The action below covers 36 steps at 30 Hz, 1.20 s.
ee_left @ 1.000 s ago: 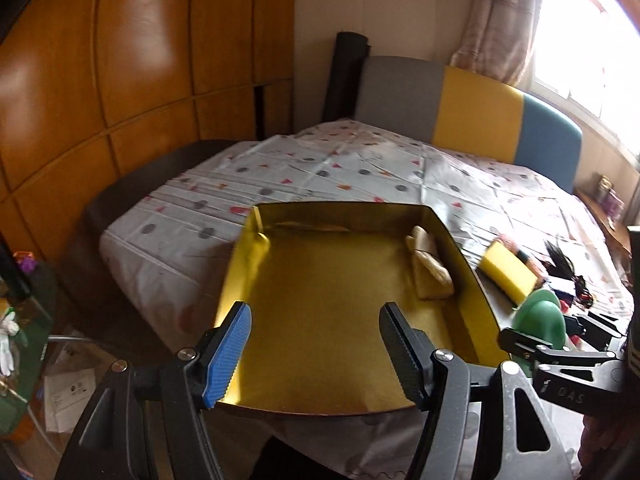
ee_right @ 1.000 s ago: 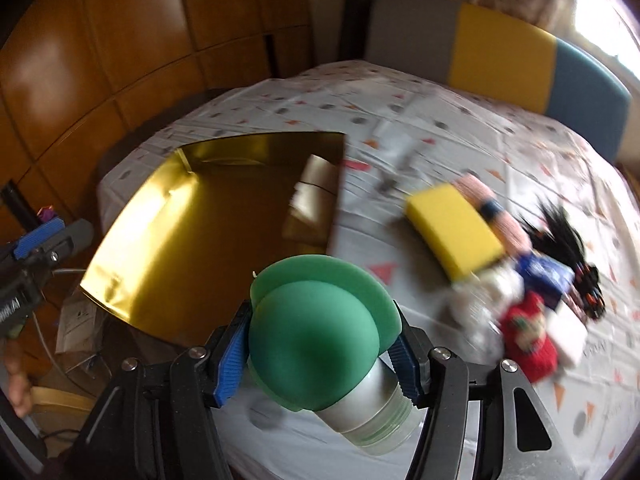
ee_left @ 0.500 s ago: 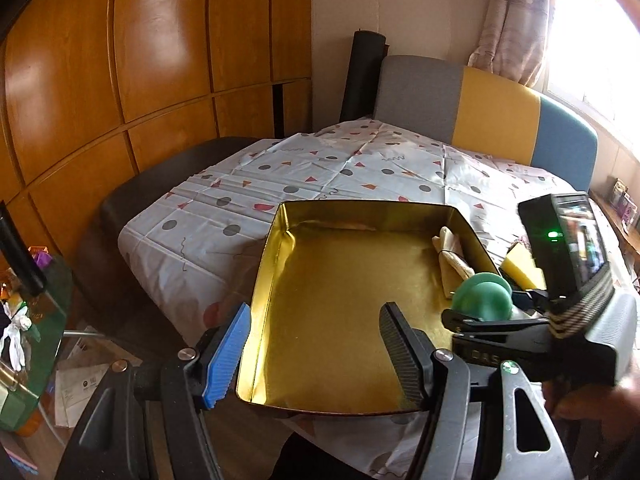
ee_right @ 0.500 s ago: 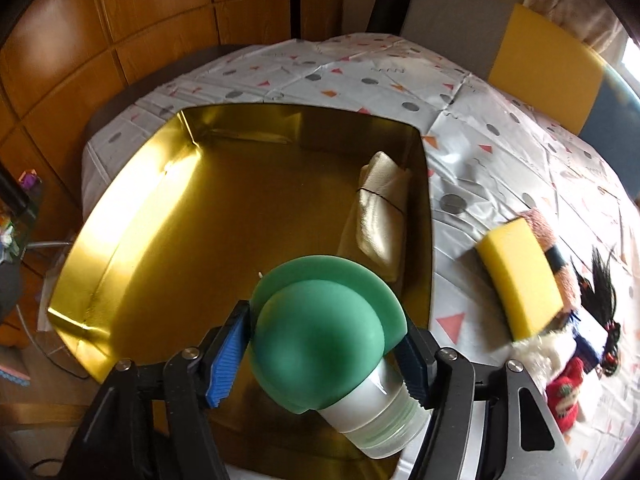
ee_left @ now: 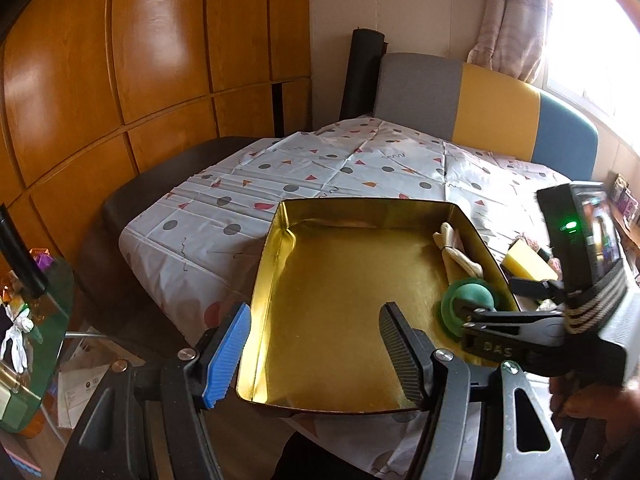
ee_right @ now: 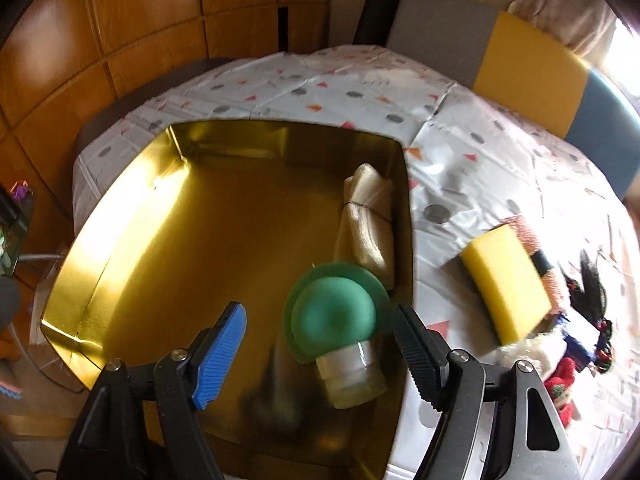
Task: Organize soft objects
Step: 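Carry the green-capped bottle into the gold tray and open the right gripper, then grasp the clear plastic bag with the left gripper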
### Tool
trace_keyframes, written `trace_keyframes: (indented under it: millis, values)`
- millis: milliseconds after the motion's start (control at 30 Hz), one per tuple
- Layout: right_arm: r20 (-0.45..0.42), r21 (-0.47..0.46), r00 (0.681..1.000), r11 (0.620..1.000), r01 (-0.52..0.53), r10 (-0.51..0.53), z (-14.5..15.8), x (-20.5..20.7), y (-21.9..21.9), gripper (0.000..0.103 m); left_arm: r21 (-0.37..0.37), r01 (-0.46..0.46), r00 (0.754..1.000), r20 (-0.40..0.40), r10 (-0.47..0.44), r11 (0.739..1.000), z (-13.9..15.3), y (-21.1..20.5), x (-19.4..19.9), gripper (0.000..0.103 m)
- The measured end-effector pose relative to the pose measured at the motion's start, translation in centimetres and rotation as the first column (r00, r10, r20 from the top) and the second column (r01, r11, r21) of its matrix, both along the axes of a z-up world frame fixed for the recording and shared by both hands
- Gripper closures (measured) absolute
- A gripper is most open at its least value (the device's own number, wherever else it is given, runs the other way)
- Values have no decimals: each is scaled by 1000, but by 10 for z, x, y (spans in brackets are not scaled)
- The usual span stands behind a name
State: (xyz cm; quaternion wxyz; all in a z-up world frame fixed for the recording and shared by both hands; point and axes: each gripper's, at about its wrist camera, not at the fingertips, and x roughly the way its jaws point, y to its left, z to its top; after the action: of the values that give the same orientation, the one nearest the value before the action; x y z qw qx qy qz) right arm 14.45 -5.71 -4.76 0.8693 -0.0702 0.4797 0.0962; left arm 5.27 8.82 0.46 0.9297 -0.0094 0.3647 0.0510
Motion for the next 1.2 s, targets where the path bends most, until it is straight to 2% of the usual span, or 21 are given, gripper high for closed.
trace_keyframes:
  millis: [300,667,833,1067,1200]
  values:
    - [131,-70,990,996,57,-48,33,-34,-26,23,-4,31,999,-31,-31,1000,-6,-12,3,36]
    - [218,-129,971,983,129,-99,51,-68,-68,18,14,116,992,-48,-115,993,-5,-41,3,36]
    - [230,-140,966,978,154,-119,51,-77,-86,18,24,171,984,-50,-169,985,-1,-59,4,36]
    - [212,-144,952,956,254,-221,45,-82,-151,18,10,312,949,-51,-311,950,9,-98,9,36]
    - [206,-145,919,918,369,-337,40,-85,-210,18,12,396,917,-60,-395,918,12,-127,12,36]
